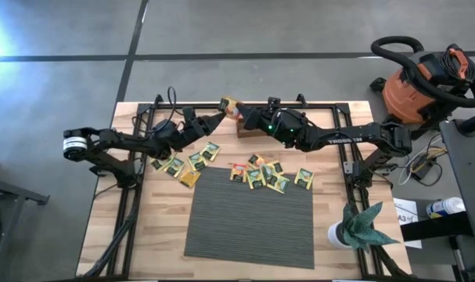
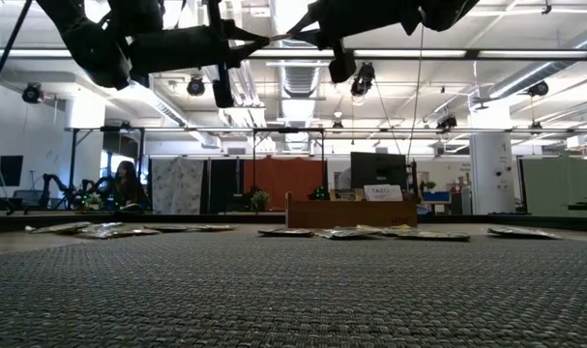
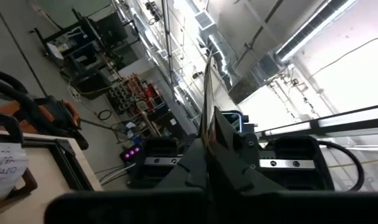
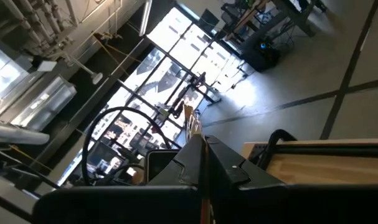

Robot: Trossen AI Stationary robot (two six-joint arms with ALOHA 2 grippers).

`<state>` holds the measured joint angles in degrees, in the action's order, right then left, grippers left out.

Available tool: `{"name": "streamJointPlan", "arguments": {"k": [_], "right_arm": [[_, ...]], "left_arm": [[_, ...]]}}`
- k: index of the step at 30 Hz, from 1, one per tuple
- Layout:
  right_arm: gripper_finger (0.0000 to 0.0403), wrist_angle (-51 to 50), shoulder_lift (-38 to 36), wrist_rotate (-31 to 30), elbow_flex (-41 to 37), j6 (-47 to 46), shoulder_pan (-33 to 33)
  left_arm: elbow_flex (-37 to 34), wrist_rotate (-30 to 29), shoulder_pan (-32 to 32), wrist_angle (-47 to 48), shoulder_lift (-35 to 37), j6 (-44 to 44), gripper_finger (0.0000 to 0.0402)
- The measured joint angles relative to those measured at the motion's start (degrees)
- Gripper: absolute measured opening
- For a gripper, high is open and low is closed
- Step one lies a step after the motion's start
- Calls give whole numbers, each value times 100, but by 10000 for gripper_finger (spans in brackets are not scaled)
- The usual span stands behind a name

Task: Pick & Place Tea
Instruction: Put the orange tea bag into the middle section of the wooden organizer

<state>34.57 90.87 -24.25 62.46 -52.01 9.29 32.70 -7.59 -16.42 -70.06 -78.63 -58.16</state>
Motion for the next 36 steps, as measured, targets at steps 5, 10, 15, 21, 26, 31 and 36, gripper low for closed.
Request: {"name": "streamJointPlan", "arguments": {"k": [5,10,15,21,26,31,36], "right_arm": [[16,-219,-8,93,4,471,-7],[57,-832,-47,194,4,1153,-8],[114,-1425,-283,228,4,1874,-8],[168,-2835,-920,620,0,2639,-1],[184,-4203,-1525,1952,2,3229,173],[181,-4776,-1677,2564,2,3652,272],[180,-5238,-1259,2588,331,4115,270]], "left_arm": [[32,-2,-26,-2,-2,136,2],[15,39,-27,0,-2,252,1],[8,228,-38,567,78,582,1],[3,508,-35,2066,473,1502,0],[209,1064,-21,3728,964,2705,0],[1002,1391,62,5693,938,4197,0],[2015,1429,61,6841,389,5296,0]]}}
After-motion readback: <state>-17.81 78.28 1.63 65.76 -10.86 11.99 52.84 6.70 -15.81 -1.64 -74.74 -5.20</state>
